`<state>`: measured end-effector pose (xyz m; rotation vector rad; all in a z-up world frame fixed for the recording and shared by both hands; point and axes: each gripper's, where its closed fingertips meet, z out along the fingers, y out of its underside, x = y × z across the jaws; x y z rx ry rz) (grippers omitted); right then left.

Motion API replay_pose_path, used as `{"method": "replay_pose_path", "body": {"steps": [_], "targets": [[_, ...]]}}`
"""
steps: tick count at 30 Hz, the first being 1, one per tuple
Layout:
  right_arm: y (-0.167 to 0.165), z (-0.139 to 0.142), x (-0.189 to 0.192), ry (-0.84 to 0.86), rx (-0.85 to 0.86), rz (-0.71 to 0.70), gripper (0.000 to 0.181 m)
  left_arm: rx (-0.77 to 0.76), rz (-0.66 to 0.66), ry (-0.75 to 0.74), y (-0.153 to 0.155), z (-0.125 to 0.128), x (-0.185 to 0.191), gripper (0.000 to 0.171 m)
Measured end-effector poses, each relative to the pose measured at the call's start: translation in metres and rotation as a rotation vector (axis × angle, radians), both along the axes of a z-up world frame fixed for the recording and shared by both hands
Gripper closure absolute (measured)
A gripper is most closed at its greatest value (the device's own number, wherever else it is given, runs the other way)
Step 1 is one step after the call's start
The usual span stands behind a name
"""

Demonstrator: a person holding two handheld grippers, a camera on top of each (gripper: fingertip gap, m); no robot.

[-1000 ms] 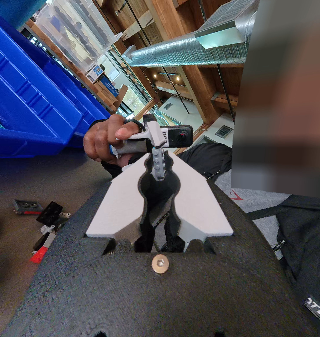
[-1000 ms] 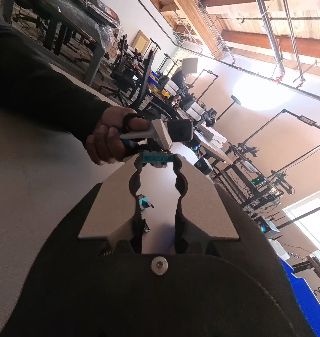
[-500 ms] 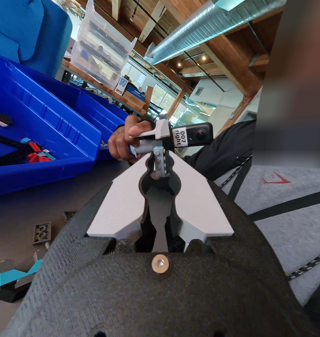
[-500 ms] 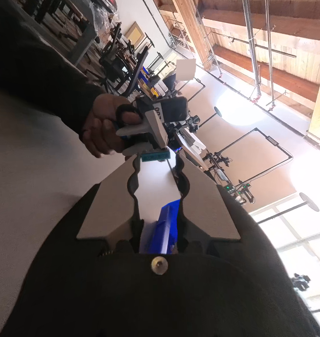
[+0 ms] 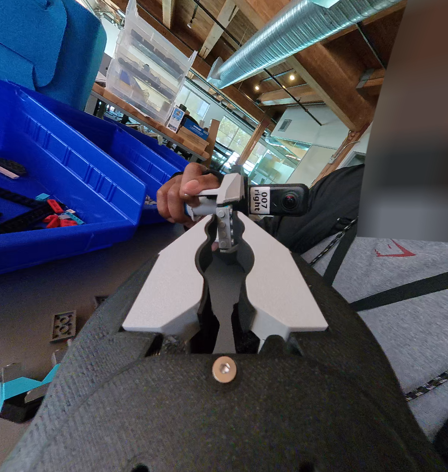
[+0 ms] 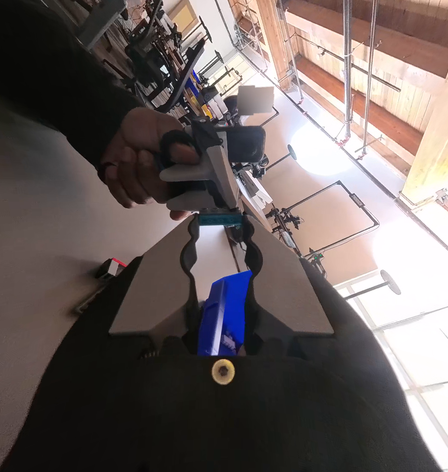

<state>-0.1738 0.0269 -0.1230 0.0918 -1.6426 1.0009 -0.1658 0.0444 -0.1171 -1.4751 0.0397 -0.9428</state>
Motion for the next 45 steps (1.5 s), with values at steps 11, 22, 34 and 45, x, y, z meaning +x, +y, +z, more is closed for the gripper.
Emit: {"method": "replay_pose_path", "body": {"steps": [11,22,34,45], "targets": [[0.017,0.023,0.001,0.001,-0.129,0.001,0.146,0.083,0.101,-0.168,-0.017,0.019,-0.048,0.16],[0.016,0.014,-0.005,-0.025,-0.117,-0.028,0.146,-0.162,0.017,-0.129,-0.001,-0.025,-0.027,0.159],[0.012,-0.001,-0.01,-0.072,-0.071,-0.033,0.146,-0.581,0.081,0.165,0.001,-0.109,-0.028,0.159],[0.03,0.012,-0.019,-0.043,-0.148,-0.114,0.146,-0.382,0.476,0.175,0.077,-0.039,-0.111,0.158]]}}
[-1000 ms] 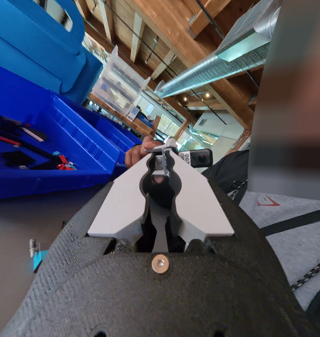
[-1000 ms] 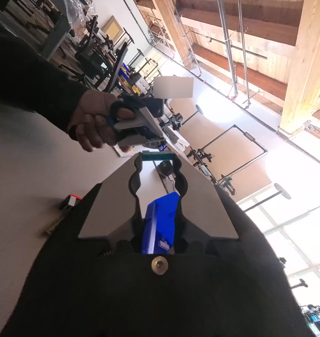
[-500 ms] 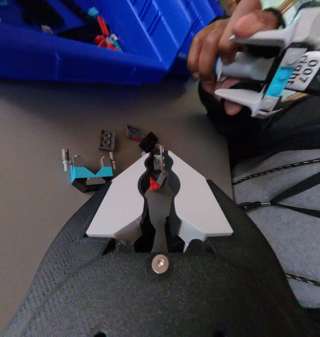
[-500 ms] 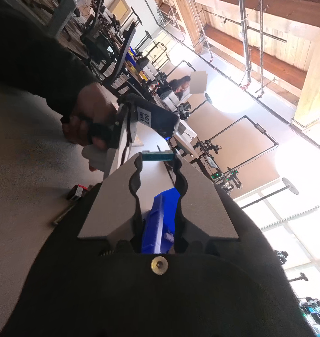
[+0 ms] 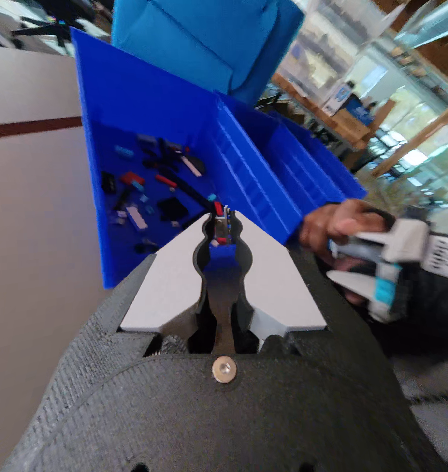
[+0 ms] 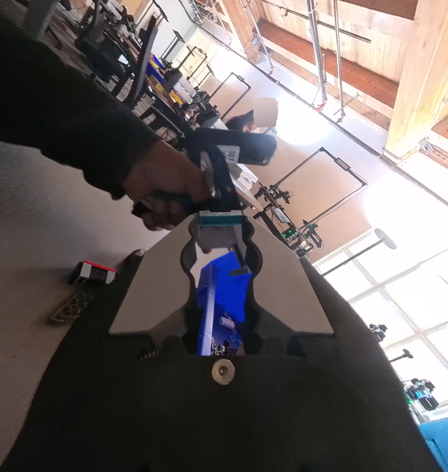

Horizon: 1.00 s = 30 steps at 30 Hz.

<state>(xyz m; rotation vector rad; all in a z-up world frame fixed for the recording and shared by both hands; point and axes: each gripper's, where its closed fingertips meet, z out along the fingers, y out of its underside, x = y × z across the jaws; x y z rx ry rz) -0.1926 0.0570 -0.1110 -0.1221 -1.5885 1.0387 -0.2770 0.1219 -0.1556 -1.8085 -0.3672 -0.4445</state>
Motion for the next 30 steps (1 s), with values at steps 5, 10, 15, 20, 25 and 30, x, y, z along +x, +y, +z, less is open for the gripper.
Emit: {"method": "replay_pose_path", "body": {"steps": [5,10,15,20,25,30], "targets": [[0.007,0.003,-0.004,-0.013,-0.032,-0.032,0.147,-0.077,0.084,0.024,0.035,-0.012,-0.013,0.15],[0.011,0.004,-0.005,-0.021,-0.052,-0.037,0.147,-0.095,0.117,0.081,0.037,-0.022,-0.016,0.135],[0.012,0.002,-0.007,-0.026,-0.058,-0.047,0.146,0.156,-0.029,0.03,0.017,0.011,0.014,0.135],[0.005,-0.001,-0.004,-0.034,-0.052,-0.016,0.146,0.382,-0.315,-0.295,-0.033,0.035,0.057,0.14],[-0.002,-0.004,-0.002,-0.039,-0.038,0.015,0.147,0.41,-0.461,-0.494,-0.052,0.029,0.079,0.142],[-0.003,-0.009,-0.001,-0.06,-0.029,0.036,0.146,0.412,-0.528,-0.522,-0.056,0.03,0.091,0.143]]}}
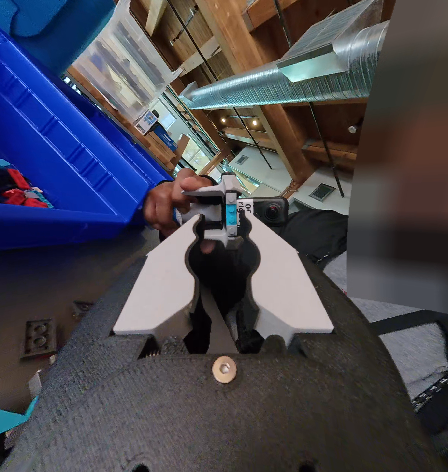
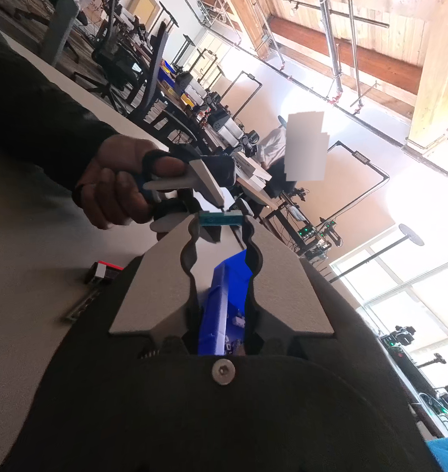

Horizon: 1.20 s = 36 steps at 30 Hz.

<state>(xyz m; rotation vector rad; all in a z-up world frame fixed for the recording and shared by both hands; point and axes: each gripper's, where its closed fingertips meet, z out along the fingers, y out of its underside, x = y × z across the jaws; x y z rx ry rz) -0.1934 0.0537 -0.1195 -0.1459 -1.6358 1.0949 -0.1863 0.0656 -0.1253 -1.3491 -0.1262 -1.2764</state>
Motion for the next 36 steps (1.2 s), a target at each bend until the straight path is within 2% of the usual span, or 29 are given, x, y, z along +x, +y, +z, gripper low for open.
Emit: {"method": "replay_pose_path", "body": {"steps": [6,12,25,36], "targets": [[-0.003,-0.007,0.001,-0.021,0.029,0.024,0.146,-0.008,-0.02,0.012,0.0,-0.003,0.004,0.145],[-0.003,-0.012,0.001,-0.034,0.04,0.033,0.146,0.004,-0.026,0.013,-0.002,-0.003,0.005,0.163],[-0.006,-0.018,0.003,-0.065,0.048,0.066,0.146,-0.008,-0.052,-0.003,-0.002,-0.008,0.007,0.163],[-0.009,-0.018,0.007,-0.089,0.046,0.108,0.147,0.016,-0.047,0.054,-0.004,-0.01,0.009,0.164]]}}
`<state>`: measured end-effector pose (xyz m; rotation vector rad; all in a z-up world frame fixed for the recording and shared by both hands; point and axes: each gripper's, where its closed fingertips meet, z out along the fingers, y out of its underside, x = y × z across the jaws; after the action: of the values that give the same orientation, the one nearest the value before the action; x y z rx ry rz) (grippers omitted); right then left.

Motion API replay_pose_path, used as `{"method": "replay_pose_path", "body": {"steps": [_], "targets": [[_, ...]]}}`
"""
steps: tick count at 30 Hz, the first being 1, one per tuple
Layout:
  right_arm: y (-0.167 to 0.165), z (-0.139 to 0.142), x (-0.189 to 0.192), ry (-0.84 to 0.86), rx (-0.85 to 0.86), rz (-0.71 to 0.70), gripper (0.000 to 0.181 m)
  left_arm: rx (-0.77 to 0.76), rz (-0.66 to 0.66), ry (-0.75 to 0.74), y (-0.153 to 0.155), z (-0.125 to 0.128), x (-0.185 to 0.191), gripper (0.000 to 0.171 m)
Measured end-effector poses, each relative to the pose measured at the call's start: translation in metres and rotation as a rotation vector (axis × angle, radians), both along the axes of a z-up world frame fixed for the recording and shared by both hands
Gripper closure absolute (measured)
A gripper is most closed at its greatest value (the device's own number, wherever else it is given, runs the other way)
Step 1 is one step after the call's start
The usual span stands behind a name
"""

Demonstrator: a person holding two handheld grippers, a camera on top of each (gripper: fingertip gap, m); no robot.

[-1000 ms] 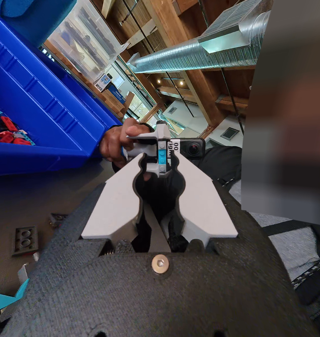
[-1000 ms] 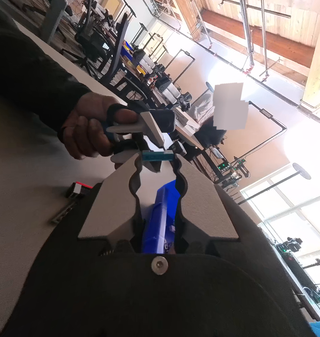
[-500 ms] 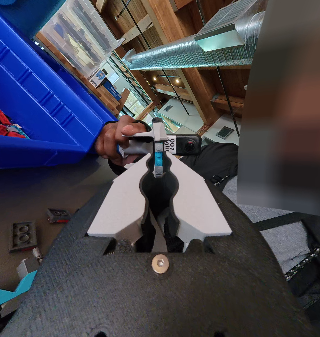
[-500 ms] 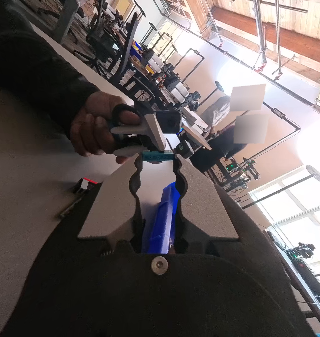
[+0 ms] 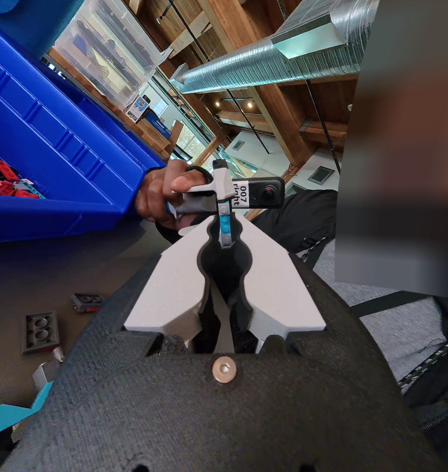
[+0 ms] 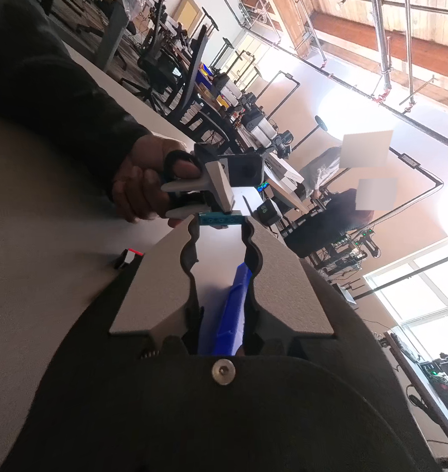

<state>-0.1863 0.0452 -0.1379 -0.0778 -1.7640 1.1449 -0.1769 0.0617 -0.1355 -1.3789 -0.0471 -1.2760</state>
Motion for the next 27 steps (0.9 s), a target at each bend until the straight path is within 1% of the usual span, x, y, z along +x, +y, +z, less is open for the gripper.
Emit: {"method": "replay_pose_path", "body": {"steps": [24,26,27], "targets": [[-0.002,-0.003,0.004,-0.022,0.034,0.024,0.147,-0.023,-0.016,0.08,-0.004,-0.005,0.003,0.164],[0.003,0.004,0.004,-0.007,0.002,0.014,0.147,-0.007,-0.002,0.053,-0.006,-0.001,-0.004,0.163],[0.008,0.013,0.007,0.002,-0.043,0.028,0.147,-0.001,0.041,0.021,-0.008,0.002,-0.018,0.164]]}}
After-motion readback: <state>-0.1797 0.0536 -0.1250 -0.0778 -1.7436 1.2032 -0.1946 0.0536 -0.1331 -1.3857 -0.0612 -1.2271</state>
